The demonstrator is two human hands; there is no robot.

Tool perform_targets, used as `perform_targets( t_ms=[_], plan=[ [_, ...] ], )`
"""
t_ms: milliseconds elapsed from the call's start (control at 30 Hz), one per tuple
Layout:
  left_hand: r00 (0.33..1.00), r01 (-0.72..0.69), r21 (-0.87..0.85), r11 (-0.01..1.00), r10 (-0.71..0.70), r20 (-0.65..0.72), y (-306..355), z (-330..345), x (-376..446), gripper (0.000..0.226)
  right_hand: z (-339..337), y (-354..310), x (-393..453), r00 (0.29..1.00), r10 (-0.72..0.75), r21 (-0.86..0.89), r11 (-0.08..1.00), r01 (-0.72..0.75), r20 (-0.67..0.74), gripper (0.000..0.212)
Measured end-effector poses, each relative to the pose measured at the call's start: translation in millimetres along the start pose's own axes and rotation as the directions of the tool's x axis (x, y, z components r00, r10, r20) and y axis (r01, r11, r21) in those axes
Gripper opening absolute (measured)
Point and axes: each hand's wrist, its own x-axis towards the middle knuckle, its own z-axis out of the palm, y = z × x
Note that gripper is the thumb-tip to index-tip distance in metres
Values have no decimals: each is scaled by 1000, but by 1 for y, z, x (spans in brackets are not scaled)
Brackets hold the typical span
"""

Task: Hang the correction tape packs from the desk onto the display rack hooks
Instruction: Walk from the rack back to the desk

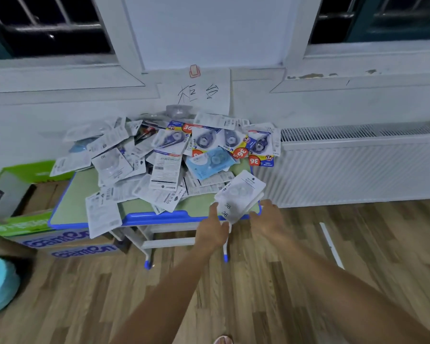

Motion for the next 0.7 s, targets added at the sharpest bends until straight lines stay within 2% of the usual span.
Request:
perform_targets(
  t_ms=[67,167,267,400,500,633,700],
  plan=[
    [997,69,-90,994,-67,29,-4,3,18,65,9,-4,18,996,87,76,994,-84,-31,52],
    [991,129,-168,977,-121,55,-9,7,40,75,21,-11,37,974,224,286,936,-205,-35,61],
    [986,159,-196,968,-145,84,-12,10,55,77,32,-15,49,960,279,364,896,-255,-14,58],
    [980,187,-200,962,-167,111,-12,17,65,58,45,-19,56,952,301,388,873,-295,46,52],
    [978,187,-179,966,-167,121,-15,20,69,45,48,-18,59,937,348,407,856,-319,1,47],
    [976,205,-283,937,-173,134,-22,22,71,26,47,-13,57,914,405,438,824,-359,-12,32],
    [972,222,-341,913,-180,149,-24,22,72,15,47,-8,55,903,429,521,770,-368,5,28]
  ],
)
